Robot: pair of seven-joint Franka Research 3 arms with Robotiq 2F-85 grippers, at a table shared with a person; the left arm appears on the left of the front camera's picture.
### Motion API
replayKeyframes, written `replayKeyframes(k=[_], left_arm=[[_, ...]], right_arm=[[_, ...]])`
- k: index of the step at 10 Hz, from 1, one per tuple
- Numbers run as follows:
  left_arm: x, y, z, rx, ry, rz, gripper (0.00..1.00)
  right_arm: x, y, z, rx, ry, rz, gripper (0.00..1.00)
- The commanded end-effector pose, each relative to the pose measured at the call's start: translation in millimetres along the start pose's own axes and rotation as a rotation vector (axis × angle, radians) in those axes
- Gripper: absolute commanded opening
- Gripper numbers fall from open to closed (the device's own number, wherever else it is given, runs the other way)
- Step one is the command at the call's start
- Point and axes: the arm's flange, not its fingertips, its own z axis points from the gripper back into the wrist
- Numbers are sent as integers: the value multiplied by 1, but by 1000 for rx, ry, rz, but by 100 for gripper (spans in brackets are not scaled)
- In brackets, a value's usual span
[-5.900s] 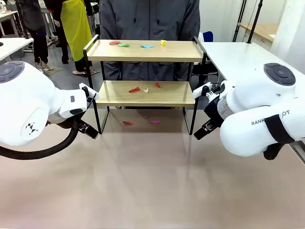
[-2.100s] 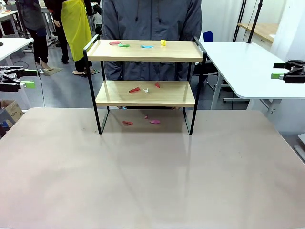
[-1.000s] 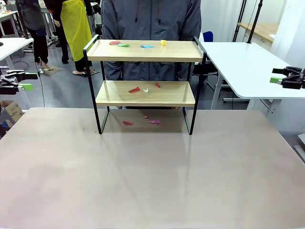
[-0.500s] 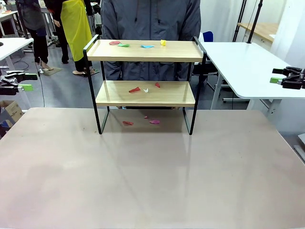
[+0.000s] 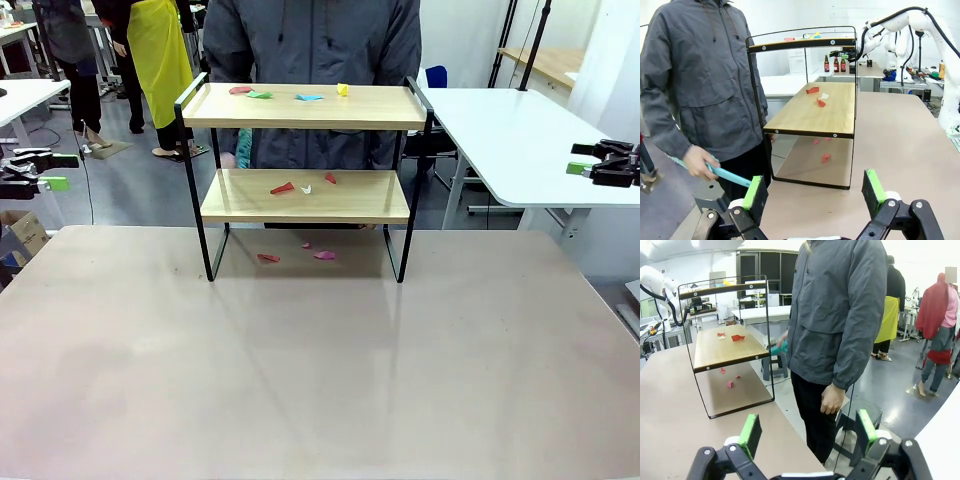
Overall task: Clean the shelf.
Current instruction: Pick up the Duster handed by the human.
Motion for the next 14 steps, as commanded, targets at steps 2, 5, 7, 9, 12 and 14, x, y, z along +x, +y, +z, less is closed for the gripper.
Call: replayKeyframes(k=[2, 5, 7, 9, 12, 14], left_arm=[[2, 0, -1, -3, -1, -3, 100], [2, 0, -1, -3, -1, -3, 100], [2, 0, -1, -3, -1, -3, 100], [2, 0, -1, -3, -1, -3, 100], [2, 0, -1, -3, -1, -3, 100], [2, 0, -1, -3, -1, -3, 100]], right_arm=[[1, 0, 0, 4, 1, 2, 100], [1, 0, 0, 4, 1, 2, 100], [1, 0, 0, 4, 1, 2, 100], [1, 0, 0, 4, 1, 2, 100], [1, 0, 0, 4, 1, 2, 100], [1, 0, 0, 4, 1, 2, 100]])
